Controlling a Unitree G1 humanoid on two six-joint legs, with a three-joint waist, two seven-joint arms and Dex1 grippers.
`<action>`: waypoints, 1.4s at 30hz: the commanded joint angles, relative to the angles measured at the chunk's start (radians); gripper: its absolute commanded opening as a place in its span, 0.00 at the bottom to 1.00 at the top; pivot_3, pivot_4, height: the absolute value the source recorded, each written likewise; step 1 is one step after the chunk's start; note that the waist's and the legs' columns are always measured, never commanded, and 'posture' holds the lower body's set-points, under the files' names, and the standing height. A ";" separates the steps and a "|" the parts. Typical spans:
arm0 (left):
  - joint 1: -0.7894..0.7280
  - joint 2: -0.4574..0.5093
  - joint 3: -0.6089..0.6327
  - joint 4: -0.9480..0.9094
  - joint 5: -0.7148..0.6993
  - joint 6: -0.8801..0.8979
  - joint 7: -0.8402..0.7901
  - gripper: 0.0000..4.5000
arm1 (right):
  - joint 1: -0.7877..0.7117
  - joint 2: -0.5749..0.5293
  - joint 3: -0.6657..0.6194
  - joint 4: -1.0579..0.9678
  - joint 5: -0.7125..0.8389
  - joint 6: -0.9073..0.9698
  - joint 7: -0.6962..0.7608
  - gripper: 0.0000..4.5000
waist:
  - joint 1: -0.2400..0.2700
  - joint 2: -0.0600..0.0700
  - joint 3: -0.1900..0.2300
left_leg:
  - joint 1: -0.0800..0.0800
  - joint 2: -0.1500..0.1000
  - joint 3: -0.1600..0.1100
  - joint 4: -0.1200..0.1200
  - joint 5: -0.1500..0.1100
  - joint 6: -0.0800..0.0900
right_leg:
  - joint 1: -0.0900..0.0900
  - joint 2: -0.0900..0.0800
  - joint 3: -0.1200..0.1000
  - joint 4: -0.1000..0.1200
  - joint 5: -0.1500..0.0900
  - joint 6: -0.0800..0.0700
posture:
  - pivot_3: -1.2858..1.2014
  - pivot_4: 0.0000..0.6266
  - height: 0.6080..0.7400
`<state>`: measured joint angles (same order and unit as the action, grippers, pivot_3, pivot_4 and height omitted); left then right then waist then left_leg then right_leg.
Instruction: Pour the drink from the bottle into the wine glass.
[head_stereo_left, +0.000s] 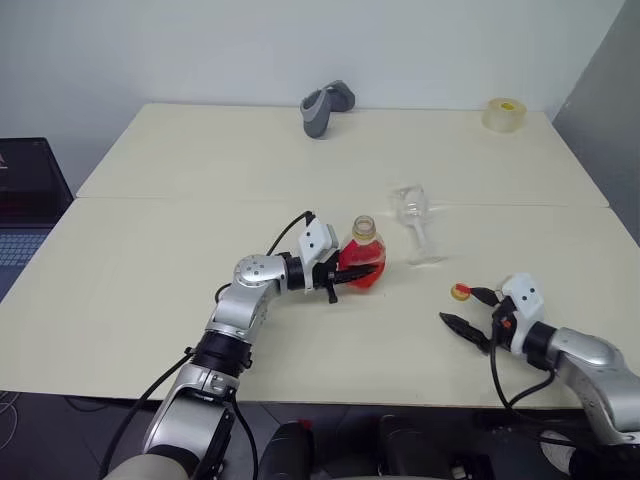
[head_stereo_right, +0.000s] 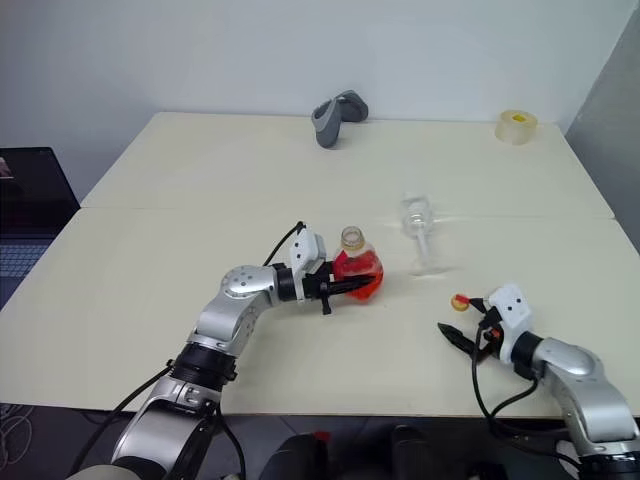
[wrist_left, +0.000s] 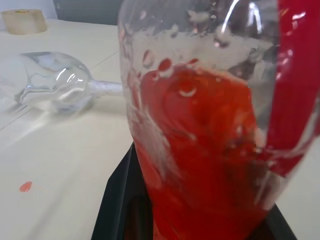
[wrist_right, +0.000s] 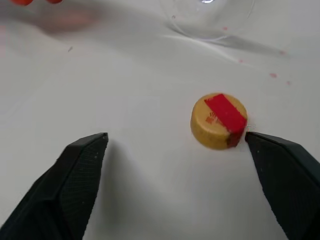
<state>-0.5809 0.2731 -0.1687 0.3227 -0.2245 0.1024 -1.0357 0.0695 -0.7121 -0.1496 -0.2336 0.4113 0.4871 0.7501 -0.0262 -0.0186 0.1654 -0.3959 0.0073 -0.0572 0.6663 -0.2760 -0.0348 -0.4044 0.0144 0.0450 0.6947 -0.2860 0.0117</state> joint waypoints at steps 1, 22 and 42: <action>-0.018 0.007 0.052 -0.031 -0.016 -0.025 0.044 0.22 | -0.023 -0.052 -0.073 -0.119 0.083 0.065 0.043 1.00 | -0.001 0.000 0.000 | 0.000 0.000 0.000 0.000 0.000 0.000 | 0.000 0.000 0.000 0.000 0.000 0.000 | 0.52 0.24 1.00; -0.174 0.143 0.384 0.537 0.039 -0.298 0.550 0.22 | -0.754 0.278 0.488 -0.040 -0.072 0.161 0.007 1.00 | 0.009 -0.002 0.000 | -0.005 -0.003 -0.010 0.004 0.000 0.000 | -0.002 -0.007 -0.005 -0.001 0.000 0.000 | 0.52 0.24 1.00; -0.175 0.130 0.433 0.674 0.025 -0.350 0.657 0.81 | -0.744 0.318 0.451 -0.117 -0.070 0.222 0.013 1.00 | -0.003 -0.002 0.000 | -0.004 -0.004 -0.013 0.004 0.000 0.000 | -0.002 -0.008 -0.006 0.002 0.000 0.000 | 0.52 0.24 1.00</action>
<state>-0.7635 0.3939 0.2500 1.0258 -0.1847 -0.2450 -0.3759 -0.6762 -0.3926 0.3349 -0.3004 0.3188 0.7001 0.7629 -0.0291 -0.0209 0.1654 -0.4000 0.0038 -0.0700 0.6706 -0.2759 -0.0350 -0.4064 0.0068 0.0387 0.6969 -0.2856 0.0120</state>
